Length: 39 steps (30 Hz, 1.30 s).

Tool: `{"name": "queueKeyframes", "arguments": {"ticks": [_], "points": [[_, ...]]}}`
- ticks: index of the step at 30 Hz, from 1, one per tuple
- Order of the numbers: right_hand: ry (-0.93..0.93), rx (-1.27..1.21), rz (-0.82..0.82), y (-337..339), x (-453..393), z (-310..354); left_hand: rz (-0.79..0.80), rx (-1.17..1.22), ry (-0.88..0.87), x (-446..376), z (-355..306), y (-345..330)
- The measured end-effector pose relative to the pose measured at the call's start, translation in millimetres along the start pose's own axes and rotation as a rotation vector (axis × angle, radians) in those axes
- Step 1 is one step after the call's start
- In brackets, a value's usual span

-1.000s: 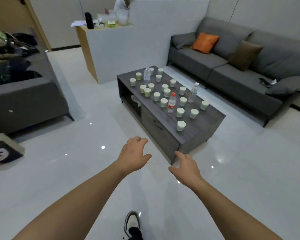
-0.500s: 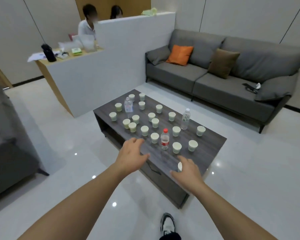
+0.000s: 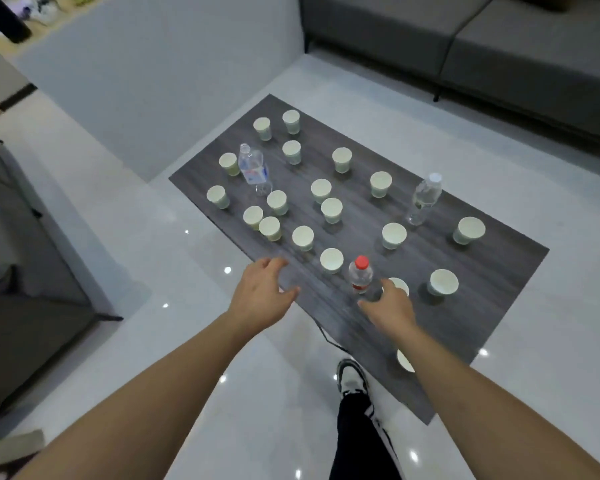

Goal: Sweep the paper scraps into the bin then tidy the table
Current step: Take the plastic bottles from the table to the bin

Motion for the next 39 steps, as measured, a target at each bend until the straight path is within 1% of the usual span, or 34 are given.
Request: {"name": "queueKeyframes", "arguments": {"ticks": [4, 8, 11, 14, 17, 20, 22, 24, 26, 28, 30, 32, 34, 37, 39], "points": [[-0.079, -0.053, -0.023, -20, -48, 5, 0.07, -0.017, -0.002, -39, 14, -17], [-0.175, -0.127, -0.137, -37, -86, 8, 0.137, -0.043, 0.019, -88, 40, -24], [-0.206, -0.214, -0.182, -52, -105, 11, 0.171, -0.012, 0.056, -132, 63, -27], [-0.296, -0.296, -0.247, -63, -113, 16, 0.188, -0.009, 0.021, -179, 83, -29], [-0.375, -0.314, -0.375, -66, -100, 31, 0.254, 0.01, -0.058, -223, 100, -28], [-0.423, -0.334, -0.572, -69, -71, 64, 0.304, 0.062, -0.127, -272, 116, -14], [-0.413, -0.313, -0.697, -74, -58, 100, 0.298, 0.086, -0.131, -305, 132, 6], [-0.385, -0.287, -0.752, -84, -56, 143, 0.253, 0.141, -0.075, -332, 154, 33], [-0.339, -0.311, -0.768, -95, -64, 192, 0.175, 0.202, 0.002, -356, 176, 57], [-0.295, -0.344, -0.744, -109, -79, 239, 0.12, 0.237, 0.067, -379, 193, 73], [-0.276, -0.411, -0.705, -127, -94, 279, 0.106, 0.231, 0.075, -406, 202, 79], [-0.265, -0.482, -0.679, -146, -105, 306, 0.121, 0.219, 0.043, -435, 207, 77], [-0.263, -0.526, -0.656, -163, -110, 321, 0.143, 0.214, -0.023, -463, 207, 70], [-0.273, -0.533, -0.636, -180, -109, 321, 0.185, 0.148, -0.18, -492, 200, 50], [-0.299, -0.557, -0.644, -187, -106, 313, 0.229, 0.1, -0.225, -501, 197, 35]]}}
Point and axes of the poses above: each hand's wrist, its own x-axis away from the middle knuckle, its own y-axis out of the back of the hand, z = x × y, the point moved 4 cm from there along -x, towards the middle knuckle
